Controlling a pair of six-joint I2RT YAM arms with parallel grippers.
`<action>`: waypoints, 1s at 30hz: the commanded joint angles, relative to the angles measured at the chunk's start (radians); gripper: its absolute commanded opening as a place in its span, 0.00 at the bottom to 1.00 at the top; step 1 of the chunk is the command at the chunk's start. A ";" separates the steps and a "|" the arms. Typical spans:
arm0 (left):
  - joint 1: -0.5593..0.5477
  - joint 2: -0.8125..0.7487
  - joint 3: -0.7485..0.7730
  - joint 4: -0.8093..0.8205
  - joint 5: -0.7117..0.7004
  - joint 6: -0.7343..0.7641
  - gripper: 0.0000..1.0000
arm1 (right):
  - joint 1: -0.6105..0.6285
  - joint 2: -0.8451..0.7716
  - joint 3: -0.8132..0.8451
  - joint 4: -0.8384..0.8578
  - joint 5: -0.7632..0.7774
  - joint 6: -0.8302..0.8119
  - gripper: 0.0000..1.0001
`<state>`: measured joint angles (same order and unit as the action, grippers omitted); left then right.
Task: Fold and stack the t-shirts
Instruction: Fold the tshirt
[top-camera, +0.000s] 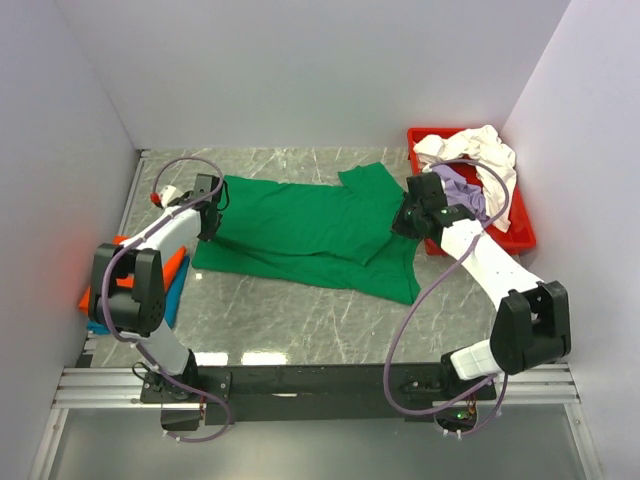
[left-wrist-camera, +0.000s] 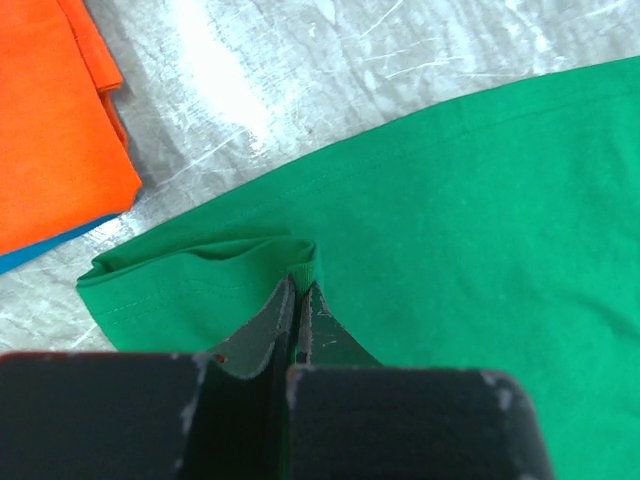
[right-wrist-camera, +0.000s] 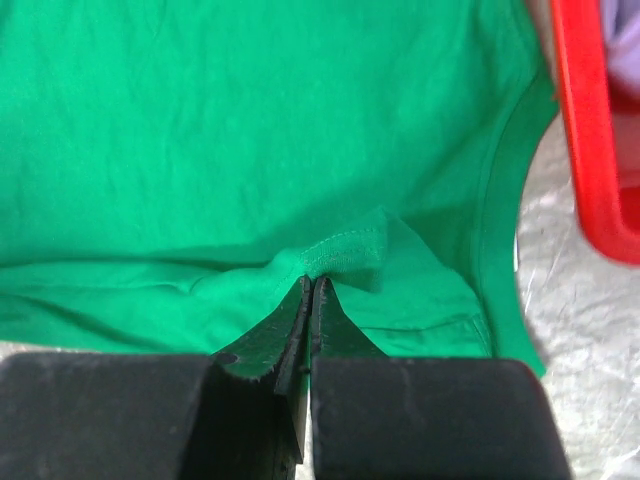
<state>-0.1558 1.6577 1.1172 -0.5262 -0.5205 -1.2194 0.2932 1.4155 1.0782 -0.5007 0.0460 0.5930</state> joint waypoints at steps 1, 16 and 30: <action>0.006 0.023 0.062 0.002 -0.015 -0.008 0.01 | -0.014 0.034 0.084 0.005 0.034 -0.036 0.00; 0.022 0.099 0.107 0.003 0.004 0.001 0.01 | -0.049 0.161 0.204 0.007 0.049 -0.084 0.00; 0.024 0.113 0.115 0.012 0.013 0.018 0.07 | -0.049 0.302 0.336 -0.022 0.037 -0.124 0.00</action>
<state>-0.1379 1.7794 1.1942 -0.5343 -0.5087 -1.2152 0.2485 1.6939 1.3514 -0.5217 0.0669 0.4953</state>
